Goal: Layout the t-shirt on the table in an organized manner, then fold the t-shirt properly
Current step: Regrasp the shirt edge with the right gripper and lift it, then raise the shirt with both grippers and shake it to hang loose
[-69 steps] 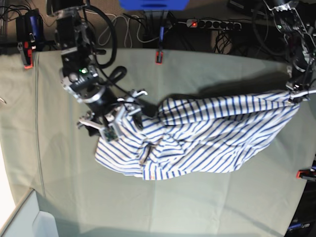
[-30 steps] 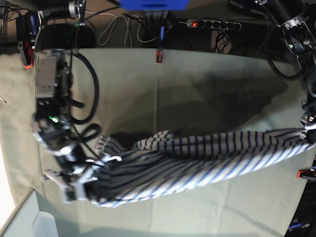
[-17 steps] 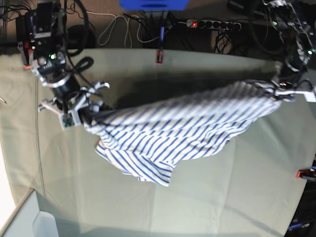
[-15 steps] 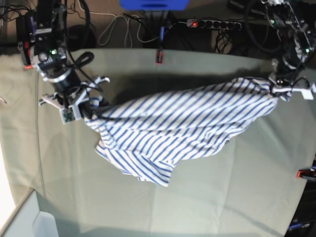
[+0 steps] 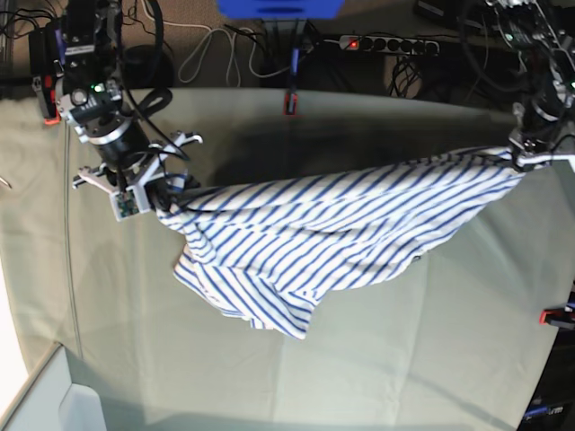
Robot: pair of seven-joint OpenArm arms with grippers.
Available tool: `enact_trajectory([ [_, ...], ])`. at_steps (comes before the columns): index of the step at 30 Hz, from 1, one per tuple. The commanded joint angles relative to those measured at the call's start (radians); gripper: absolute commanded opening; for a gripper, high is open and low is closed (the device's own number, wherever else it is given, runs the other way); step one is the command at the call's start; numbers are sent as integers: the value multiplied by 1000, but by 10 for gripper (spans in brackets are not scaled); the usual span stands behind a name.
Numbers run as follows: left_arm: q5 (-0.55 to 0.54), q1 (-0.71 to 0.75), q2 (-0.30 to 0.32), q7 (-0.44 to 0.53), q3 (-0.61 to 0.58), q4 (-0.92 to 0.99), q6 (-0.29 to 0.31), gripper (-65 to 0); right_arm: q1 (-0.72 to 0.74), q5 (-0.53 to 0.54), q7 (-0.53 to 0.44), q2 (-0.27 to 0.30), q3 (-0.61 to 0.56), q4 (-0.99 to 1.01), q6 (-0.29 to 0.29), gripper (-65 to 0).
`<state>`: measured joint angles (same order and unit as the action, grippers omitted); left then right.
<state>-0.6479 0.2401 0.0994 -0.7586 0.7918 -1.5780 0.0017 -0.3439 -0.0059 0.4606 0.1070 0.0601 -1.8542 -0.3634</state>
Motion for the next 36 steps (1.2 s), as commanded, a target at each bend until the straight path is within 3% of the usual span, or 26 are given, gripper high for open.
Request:
enact_trajectory([
  [1, -6, -40, 21, 38, 15, -28, 4, -649, 7, 5, -29, -20, -12, -38, -61, -648],
  [6, -6, -221, 63, 29, -41, -121, 4, -649, 39, 5, -29, -112, -21, -80, -165, -648],
  [12, 0, -482, 112, 29, -259, -218, 4, -649, 53, 5, -26, -129, -21, -126, -174, -648],
  [18, -3, -752, 99, 38, -498, -134, 4, -649, 26, 5, -27, -137, -78, -161, -176, -648],
  [22, -5, -911, 23, 40, -590, -11, 4, -649, 4, 5, -27, -181, -107, -163, -178, -647],
  [26, -5, -1048, -103, 40, -634, 175, 4, -649, 10, 4, -27, -234, -102, -163, -178, -647],
  [31, 3, -1088, -234, 41, -720, 347, 4, -649, 6, 1, -27, -252, -65, -164, -178, -647],
  [36, -5, -1086, -256, 184, -805, 410, 1, -649, -1, 1, -27, -254, -27, -166, -178, -647],
])
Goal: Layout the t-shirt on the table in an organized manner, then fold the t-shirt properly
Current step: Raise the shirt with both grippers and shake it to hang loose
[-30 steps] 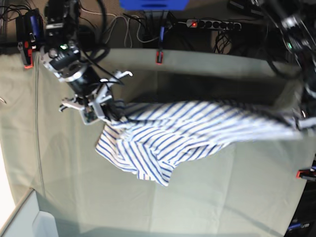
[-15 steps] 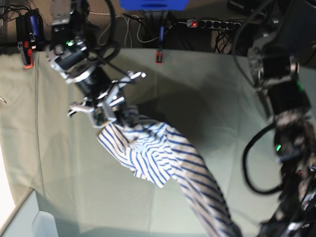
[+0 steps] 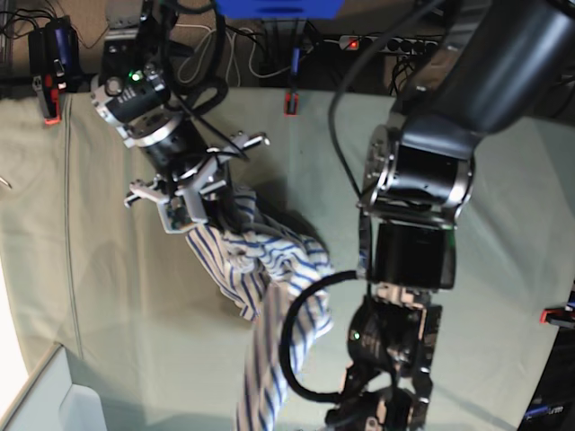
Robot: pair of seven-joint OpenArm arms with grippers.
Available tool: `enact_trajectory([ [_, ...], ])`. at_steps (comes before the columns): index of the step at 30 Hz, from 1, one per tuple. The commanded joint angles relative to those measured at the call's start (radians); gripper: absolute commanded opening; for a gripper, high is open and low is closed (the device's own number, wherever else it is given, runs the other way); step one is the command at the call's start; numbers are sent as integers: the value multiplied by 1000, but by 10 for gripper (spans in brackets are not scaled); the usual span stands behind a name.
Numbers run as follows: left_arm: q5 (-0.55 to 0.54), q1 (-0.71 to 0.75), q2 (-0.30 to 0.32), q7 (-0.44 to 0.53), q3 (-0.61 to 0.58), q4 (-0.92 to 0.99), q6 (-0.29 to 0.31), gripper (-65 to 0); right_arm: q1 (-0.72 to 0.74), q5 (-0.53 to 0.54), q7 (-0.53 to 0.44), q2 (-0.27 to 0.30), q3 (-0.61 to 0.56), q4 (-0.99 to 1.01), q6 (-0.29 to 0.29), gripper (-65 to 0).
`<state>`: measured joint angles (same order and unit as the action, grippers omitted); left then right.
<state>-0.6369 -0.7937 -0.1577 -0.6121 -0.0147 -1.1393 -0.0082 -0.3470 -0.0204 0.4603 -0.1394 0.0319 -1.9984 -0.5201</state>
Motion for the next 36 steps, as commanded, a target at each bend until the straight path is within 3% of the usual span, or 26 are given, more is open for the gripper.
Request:
enact_trajectory([
  [1, -16, -53, 7, 56, -11, -29, 11, -649, 2, 15, -27, -7, 12, -22, -21, -647],
  [4, -18, -59, 31, 68, -17, -48, 12, -649, -1, 15, -27, -6, 30, -42, -22, -647],
  [8, -18, -66, 43, 76, -14, -57, 12, -649, -10, 18, -28, -12, 27, -46, -84, -647],
  [12, -18, -106, 37, 76, -12, -64, 12, -649, -10, 18, -34, -18, -39, -48, -88, -647],
  [15, -18, -145, 37, 76, -11, -64, 12, -649, -8, 14, -93, -18, -62, -48, -88, -647],
  [21, -7, -154, 45, 76, 100, -29, 12, -645, -13, 14, -120, -18, -43, -48, -88, -647],
  [24, -13, -149, 45, 73, 98, 38, 12, -641, -16, 14, -120, -18, -39, -46, -88, -647],
  [26, -7, -149, 45, 73, 95, 97, 11, -587, -28, 14, -120, -18, -43, -46, -88, -647],
  [31, -16, -161, 36, 76, 98, 330, 12, -332, -28, 14, -120, -18, -43, -43, -88, -647],
  [33, -18, -143, 36, 76, 97, 325, 12, -284, -28, 14, -119, -18, -39, -42, -88, -647],
  [36, -18, -65, 43, 76, 103, 252, 12, -275, -25, 14, -114, -18, -37, -35, -88, -646],
])
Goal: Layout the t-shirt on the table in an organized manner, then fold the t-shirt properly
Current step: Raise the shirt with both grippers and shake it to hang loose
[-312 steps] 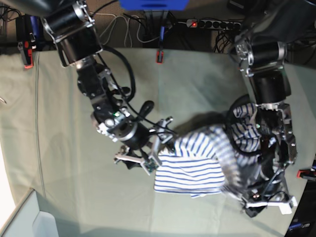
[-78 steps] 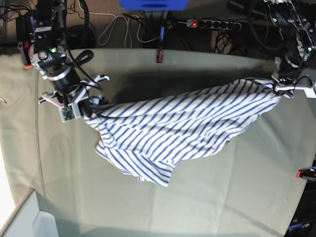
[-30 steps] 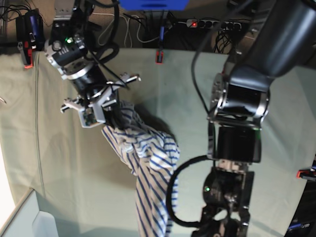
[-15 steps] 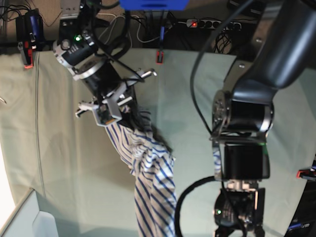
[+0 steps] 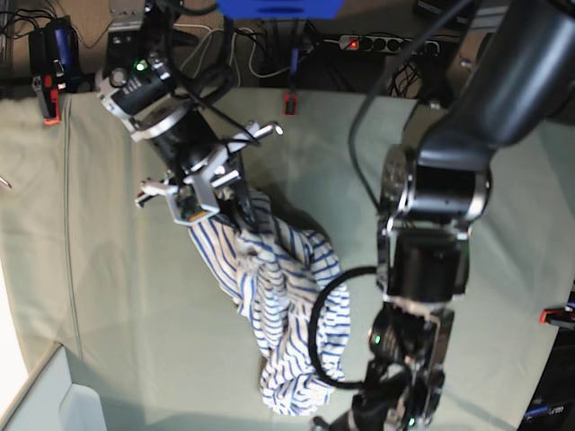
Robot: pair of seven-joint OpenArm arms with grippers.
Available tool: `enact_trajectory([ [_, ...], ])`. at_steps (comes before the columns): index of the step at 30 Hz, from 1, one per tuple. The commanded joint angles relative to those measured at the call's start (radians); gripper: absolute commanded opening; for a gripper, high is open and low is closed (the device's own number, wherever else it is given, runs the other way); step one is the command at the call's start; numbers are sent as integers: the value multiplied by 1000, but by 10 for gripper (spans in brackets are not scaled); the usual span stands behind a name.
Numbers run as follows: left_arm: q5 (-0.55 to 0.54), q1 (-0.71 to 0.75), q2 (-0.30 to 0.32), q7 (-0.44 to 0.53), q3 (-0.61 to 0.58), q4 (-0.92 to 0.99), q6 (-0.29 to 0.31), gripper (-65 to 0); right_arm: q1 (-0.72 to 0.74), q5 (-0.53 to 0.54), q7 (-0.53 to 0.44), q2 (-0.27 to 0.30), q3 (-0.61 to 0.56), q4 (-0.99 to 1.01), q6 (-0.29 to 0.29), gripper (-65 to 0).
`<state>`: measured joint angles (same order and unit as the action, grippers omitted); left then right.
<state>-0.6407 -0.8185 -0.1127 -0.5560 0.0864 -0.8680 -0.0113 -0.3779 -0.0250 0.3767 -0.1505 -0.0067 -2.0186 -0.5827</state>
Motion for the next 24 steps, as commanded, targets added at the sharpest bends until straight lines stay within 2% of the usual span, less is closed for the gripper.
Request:
enact_trajectory([
  [1, -14, -17, 0, 15, 2, -55, 15, -275, 7, 18, -31, -7, 1, -6, -26, -646],
  [4, -15, 106, 51, 9, 3, -250, 12, -275, 38, 18, -29, -7, 21, 11, -26, -645],
  [7, -14, 291, 100, -12, 2, -495, 10, -275, 58, 20, -29, -7, 44, 20, -26, -644],
  [11, -14, 506, 138, -55, 3, -647, 14, -275, 90, 20, -28, -7, 87, 42, -26, -643],
  [13, -14, 603, 141, -51, 3, -652, 14, -275, 104, 20, -28, -7, 107, 45, -26, -643],
  [16, -14, 686, 133, -43, 3, -600, 14, -273, 109, 20, -26, 25, 110, 52, -26, -643],
  [20, -14, 712, 103, 6, 2, -454, 14, -274, 125, 20, -11, 39, 112, 60, -26, -643],
  [24, -14, 680, 95, 41, -4, -319, 15, -274, 133, 20, 23, 39, 112, 58, -26, -643],
])
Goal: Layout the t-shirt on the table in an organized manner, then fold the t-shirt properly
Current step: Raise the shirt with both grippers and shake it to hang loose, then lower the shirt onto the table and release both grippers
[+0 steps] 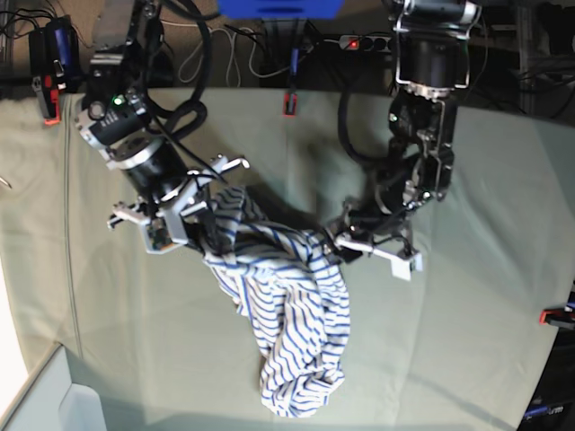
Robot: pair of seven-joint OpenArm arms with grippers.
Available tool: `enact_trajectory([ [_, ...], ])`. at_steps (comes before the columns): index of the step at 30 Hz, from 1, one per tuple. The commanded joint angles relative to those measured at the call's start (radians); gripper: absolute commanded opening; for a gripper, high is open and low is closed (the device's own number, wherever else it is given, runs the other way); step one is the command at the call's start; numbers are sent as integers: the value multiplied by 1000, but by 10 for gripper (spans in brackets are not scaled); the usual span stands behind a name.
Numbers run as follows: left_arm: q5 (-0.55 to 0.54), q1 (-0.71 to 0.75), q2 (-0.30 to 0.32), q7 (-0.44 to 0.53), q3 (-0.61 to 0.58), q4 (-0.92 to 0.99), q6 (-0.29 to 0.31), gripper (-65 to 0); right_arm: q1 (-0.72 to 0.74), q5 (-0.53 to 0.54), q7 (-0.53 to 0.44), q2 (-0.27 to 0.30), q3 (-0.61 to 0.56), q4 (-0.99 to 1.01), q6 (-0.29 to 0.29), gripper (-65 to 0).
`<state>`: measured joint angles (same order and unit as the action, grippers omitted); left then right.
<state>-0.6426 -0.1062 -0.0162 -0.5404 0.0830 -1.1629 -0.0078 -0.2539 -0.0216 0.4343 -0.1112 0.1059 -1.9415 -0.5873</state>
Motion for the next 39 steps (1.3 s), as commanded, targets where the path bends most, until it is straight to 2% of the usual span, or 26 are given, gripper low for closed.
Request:
enact_trajectory([
  [1, -12, -49, -9, 27, -4, 5, 12, -274, 9, 16, -35, 0, -1, -19, -21, -643],
  [9, -10, -125, -20, 21, -4, 125, 12, -291, 5, 16, -35, 0, 1, -19, -21, -643],
  [15, -3, -126, -20, 24, -4, 128, 13, -494, 6, 16, -35, 0, 1, -17, -21, -643],
  [17, -3, -126, -20, 21, -4, 123, 13, -581, 8, 16, -35, 0, 1, -17, -21, -643],
  [18, -3, -126, -18, 21, -4, 117, 13, -647, 8, 16, -35, 0, 1, -17, -21, -643],
  [21, -10, -126, -9, 19, -4, 108, 13, -638, 8, 16, -35, 0, 1, -17, -21, -643],
  [28, -13, -89, 112, 19, 7, -75, 13, -650, 9, 16, -33, 0, -1, -17, -21, -643],
  [33, -52, -86, 239, 19, 27, -196, 13, -650, 0, 18, -33, -8, -15, -26, -21, -643],
  [39, -210, -100, 388, 19, 139, -245, 13, -650, -71, 18, -36, -25, -199, -26, -21, -643],
])
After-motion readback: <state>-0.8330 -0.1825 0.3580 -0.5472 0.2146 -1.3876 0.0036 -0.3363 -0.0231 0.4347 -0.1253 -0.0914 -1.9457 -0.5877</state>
